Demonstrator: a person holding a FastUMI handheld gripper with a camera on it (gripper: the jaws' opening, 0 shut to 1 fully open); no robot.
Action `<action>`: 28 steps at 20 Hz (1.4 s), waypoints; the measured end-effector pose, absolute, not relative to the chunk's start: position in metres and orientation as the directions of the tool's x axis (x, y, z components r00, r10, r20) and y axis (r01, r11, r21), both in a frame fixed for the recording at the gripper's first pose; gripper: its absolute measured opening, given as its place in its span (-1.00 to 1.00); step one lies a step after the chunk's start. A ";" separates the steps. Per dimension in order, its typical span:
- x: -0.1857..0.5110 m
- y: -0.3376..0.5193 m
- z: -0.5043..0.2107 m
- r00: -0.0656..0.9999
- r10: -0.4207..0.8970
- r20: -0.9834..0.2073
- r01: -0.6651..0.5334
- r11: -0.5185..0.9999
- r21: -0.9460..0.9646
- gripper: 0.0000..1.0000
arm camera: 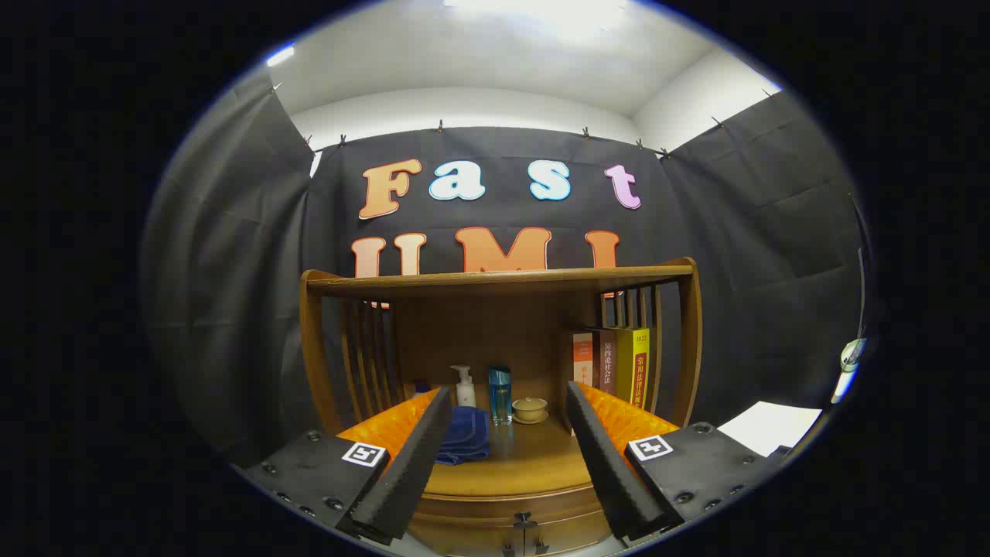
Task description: Pull open the drawer, take out the items inside it, and place them on the countertop above the cabinet.
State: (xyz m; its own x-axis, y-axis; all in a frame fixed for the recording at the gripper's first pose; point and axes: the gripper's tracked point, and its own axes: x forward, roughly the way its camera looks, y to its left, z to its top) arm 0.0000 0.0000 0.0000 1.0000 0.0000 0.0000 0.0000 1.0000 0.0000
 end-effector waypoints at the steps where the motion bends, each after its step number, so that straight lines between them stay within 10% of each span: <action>1: -0.001 0.000 -0.001 1.000 -0.001 -0.001 0.001 1.000 0.000 0.96; 28: -0.005 0.005 -0.048 0.999 0.014 -0.033 -0.015 1.000 -0.017 0.96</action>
State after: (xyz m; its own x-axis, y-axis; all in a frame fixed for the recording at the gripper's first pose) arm -0.0047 0.0049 -0.0484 0.9993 0.0144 -0.0333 -0.0150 0.9997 -0.0170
